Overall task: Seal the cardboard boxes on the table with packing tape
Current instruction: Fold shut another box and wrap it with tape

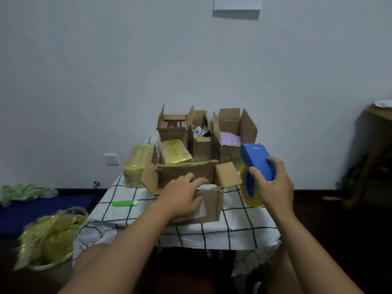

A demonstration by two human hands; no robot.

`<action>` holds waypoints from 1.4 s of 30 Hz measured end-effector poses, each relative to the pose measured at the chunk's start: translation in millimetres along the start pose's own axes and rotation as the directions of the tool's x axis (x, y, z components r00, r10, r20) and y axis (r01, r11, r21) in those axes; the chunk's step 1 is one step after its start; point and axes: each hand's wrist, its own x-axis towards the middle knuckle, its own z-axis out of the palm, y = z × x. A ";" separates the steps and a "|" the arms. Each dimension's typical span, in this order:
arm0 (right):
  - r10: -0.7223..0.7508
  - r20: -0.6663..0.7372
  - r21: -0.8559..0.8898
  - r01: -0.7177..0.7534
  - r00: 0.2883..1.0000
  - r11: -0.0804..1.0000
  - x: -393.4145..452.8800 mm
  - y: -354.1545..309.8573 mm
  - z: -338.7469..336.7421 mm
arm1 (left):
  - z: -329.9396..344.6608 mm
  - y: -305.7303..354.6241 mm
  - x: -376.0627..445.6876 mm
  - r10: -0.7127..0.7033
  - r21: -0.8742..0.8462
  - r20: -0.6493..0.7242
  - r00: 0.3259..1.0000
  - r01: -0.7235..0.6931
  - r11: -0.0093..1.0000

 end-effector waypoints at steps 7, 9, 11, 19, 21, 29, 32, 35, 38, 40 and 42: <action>0.082 0.028 -0.062 -0.080 0.996 0.995 -6.4 30.5 17.0 | -7.3 -5.3 24.6 -0.125 0.035 0.324 0.938 0.120 0.992; 0.095 0.037 -0.066 -0.093 0.995 0.993 -8.4 35.1 18.8 | -8.6 -5.8 26.8 -0.122 0.018 0.310 0.943 0.122 0.992; 0.105 0.041 -0.067 -0.102 0.994 0.993 -10.6 39.7 19.7 | -9.9 -6.7 27.4 -0.113 0.013 0.254 0.961 0.114 0.993; 0.092 0.057 -0.058 -0.089 0.994 0.994 -17.3 43.7 21.3 | -16.0 3.1 11.5 -0.086 0.062 -0.078 0.993 0.091 0.994; 0.088 0.066 -0.049 -0.085 0.994 0.995 -19.8 42.7 20.8 | -16.3 6.8 8.2 -0.023 0.146 -0.180 0.983 0.050 0.988; 0.046 0.107 -0.007 -0.045 0.993 0.999 -26.2 37.0 11.0 | -18.0 26.0 -10.2 0.098 0.304 -0.299 0.949 -0.002 0.953; 0.030 0.108 0.010 -0.031 0.994 0.999 -26.9 32.9 8.6 | -22.2 36.4 -16.9 0.042 0.289 -0.248 0.968 0.033 0.957; 0.009 0.094 0.023 -0.011 0.996 1.000 -27.0 27.8 9.2 | -26.2 40.1 -20.0 -0.078 0.234 -0.193 0.978 0.123 0.964; 0.000 0.085 0.039 -0.004 0.996 0.999 -27.1 22.5 11.3 | -24.3 45.3 -25.7 -0.179 -0.043 -0.157 0.971 0.174 0.984; -0.011 0.083 0.050 0.006 0.997 0.999 -26.9 19.9 13.2 | -23.8 42.8 -25.9 -0.235 -0.186 -0.116 0.965 0.211 0.960; -0.017 0.079 0.051 0.013 0.997 0.999 -26.9 18.1 14.4 | -24.4 39.8 -27.4 -0.257 -0.238 -0.039 0.966 0.241 0.941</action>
